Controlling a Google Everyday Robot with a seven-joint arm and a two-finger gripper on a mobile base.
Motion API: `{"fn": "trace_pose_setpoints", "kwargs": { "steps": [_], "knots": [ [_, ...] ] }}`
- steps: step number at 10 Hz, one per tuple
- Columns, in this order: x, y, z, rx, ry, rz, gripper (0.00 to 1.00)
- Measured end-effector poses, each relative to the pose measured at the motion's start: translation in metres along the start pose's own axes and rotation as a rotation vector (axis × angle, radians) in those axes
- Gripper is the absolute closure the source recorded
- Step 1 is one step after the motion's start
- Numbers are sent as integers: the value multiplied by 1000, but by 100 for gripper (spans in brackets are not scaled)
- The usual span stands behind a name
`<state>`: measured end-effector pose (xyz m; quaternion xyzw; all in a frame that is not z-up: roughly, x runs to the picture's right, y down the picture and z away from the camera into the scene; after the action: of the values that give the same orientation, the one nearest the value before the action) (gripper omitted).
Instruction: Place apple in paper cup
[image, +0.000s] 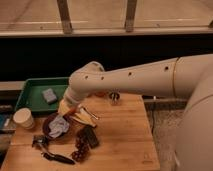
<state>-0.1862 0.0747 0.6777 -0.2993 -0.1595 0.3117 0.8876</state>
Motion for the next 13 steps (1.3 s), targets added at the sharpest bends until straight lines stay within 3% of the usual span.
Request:
{"fn": "trace_pose_setpoints", "kwargs": {
  "steps": [3,5,8,13],
  "knots": [
    [-26,9,15,-110,11,-30,100],
    [-38,10,22,-151,48,-48,100],
    [-42,12,23,-173,52,-46,100],
    [-42,13,23,-171,44,-46,100]
  ]
}}
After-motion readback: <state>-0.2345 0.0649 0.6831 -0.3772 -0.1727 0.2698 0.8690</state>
